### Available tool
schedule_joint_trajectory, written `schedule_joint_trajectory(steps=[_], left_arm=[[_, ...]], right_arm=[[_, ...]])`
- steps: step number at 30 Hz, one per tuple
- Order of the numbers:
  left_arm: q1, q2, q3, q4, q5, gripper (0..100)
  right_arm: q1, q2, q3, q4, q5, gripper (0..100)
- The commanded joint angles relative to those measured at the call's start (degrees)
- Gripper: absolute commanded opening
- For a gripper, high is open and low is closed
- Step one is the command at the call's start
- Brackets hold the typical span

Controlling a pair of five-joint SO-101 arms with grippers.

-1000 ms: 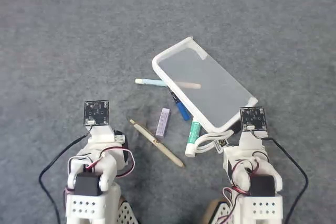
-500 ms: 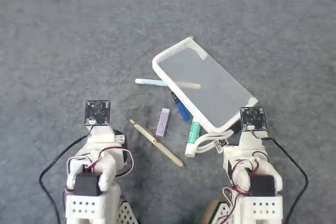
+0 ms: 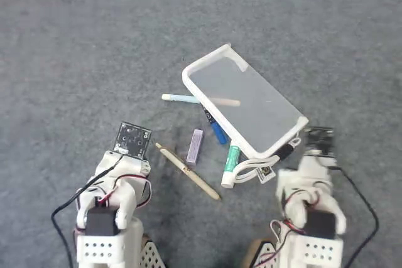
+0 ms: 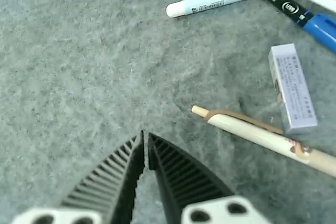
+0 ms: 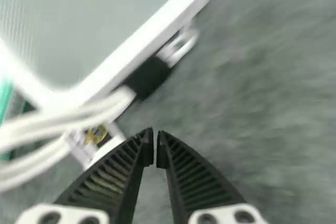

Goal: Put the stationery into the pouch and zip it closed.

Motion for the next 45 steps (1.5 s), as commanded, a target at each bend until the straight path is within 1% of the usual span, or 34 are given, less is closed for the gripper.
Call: schedule_joint_trajectory(steps=[1, 4, 10, 14, 15, 19, 22, 25, 27, 29, 30, 31, 36, 41, 45], left_arm=[[-0.3, -1.0, -0.6, -1.8, 0.3, 1], [0.1, -1.0, 0.0, -1.8, 0.3, 1], [0.1, -1.0, 0.0, -1.8, 0.3, 1], [0.1, -1.0, 0.0, -1.8, 0.2, 1], [0.1, -1.0, 0.0, -1.8, 0.2, 1], [0.2, -1.0, 0.0, -1.8, 0.2, 1], [0.2, -1.0, 0.0, -1.8, 0.2, 1], [0.2, -1.0, 0.0, -1.8, 0.2, 1], [0.2, -1.0, 0.1, -1.8, 0.2, 1], [0.2, -1.0, 0.1, -1.8, 0.2, 1], [0.2, -1.0, 0.1, -1.8, 0.2, 1], [0.2, -1.0, 0.1, -1.8, 0.2, 1], [0.2, -1.0, 0.1, -1.8, 0.2, 1], [0.0, -1.0, 0.1, -1.8, 0.2, 1], [0.0, -1.0, 0.1, -1.8, 0.2, 1]], right_arm=[[3.7, -0.3, -9.5, 0.2, -0.4, 0.9], [3.7, -0.2, -12.8, 0.9, -0.4, 0.9], [3.2, 0.0, -16.4, 1.1, -4.8, 1.0], [-1.2, 2.3, -16.4, 1.1, -5.7, 1.0], [-2.4, 4.3, -16.4, 1.1, -5.9, 1.0], [-6.3, 15.8, -21.3, 0.5, -10.5, 1.0], [-6.7, 25.9, -26.2, 0.4, -12.3, 1.0], [-6.8, 34.2, -28.4, -2.8, -14.7, 1.7], [-6.8, 39.6, -28.2, -5.1, -16.2, 7.2], [-6.9, 44.3, -28.1, -6.3, -18.7, 15.8], [-6.9, 46.7, -28.1, -7.0, -19.8, 18.6], [-7.3, 49.0, -28.1, -8.1, -20.7, 19.3], [-11.6, 59.3, -28.1, -16.2, -23.3, 11.7], [-13.0, 67.7, -28.4, -24.7, -26.2, 11.3], [-11.9, 72.9, -30.5, -26.4, -26.2, 11.3]])
